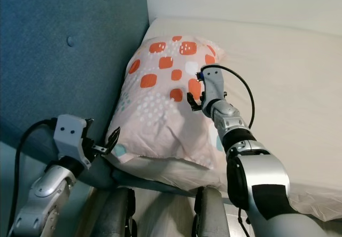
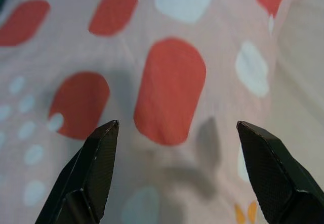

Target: Clean up the room

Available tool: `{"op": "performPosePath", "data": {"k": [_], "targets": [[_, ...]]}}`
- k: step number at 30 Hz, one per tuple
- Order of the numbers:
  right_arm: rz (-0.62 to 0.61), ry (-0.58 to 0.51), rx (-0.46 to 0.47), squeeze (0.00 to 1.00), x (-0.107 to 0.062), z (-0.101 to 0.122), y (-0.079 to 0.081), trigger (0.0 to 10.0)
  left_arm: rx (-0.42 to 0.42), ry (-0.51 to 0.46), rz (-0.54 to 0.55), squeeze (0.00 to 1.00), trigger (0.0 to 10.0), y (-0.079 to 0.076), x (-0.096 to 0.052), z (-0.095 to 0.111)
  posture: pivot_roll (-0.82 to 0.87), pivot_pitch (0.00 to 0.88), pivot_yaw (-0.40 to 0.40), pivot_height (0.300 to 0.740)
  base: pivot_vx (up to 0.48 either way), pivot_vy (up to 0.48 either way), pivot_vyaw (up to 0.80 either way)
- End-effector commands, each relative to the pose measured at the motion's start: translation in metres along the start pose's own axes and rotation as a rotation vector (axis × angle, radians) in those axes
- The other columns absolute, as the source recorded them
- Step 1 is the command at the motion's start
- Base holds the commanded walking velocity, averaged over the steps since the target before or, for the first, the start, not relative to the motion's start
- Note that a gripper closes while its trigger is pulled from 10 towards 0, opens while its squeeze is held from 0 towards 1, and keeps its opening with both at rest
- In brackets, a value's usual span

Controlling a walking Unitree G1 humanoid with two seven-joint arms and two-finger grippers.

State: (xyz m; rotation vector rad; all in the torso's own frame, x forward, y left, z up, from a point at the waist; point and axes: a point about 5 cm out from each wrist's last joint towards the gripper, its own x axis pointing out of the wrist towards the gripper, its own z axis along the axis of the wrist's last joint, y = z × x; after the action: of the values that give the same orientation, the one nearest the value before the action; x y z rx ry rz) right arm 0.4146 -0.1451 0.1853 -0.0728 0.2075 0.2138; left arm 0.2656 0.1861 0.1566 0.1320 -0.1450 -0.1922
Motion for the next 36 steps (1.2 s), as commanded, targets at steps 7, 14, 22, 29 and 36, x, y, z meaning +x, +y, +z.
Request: {"op": "performPosePath", "data": {"k": [7, 14, 22, 29, 36], "targets": [[-0.013, 0.080, 0.116, 0.00, -0.001, -0.020, 0.003, 10.0, 0.006, 0.060, -0.014, 0.00, 10.0, 0.001, -0.011, -0.002, 0.26, 0.383, -0.070, 0.608, 0.000, 0.000, 0.00], [-0.006, 0.106, 0.134, 0.00, -0.001, -0.028, 0.005, 10.0, 0.034, 0.081, -0.021, 0.00, 10.0, 0.002, -0.015, 0.001, 0.28, 0.385, -0.060, 0.608, 0.000, 0.000, 0.00], [0.016, 0.220, 0.109, 0.00, -0.004, -0.050, 0.011, 10.0, 0.043, 0.106, -0.042, 0.00, 10.0, -0.001, -0.018, 0.003, 0.29, 0.406, -0.048, 0.608, 0.000, 0.000, 0.00], [0.014, 0.230, 0.111, 0.00, -0.005, -0.055, 0.012, 3.1, 0.043, 0.110, -0.043, 0.00, 10.0, -0.001, -0.017, 0.004, 0.29, 0.401, -0.046, 0.608, 0.000, 0.000, 0.00], [-0.008, 0.193, 0.123, 0.00, -0.004, -0.046, 0.008, 0.0, 0.045, 0.110, -0.029, 0.00, 10.0, 0.001, -0.016, 0.006, 0.29, 0.398, -0.046, 0.608, 0.000, 0.000, 0.00]]}}
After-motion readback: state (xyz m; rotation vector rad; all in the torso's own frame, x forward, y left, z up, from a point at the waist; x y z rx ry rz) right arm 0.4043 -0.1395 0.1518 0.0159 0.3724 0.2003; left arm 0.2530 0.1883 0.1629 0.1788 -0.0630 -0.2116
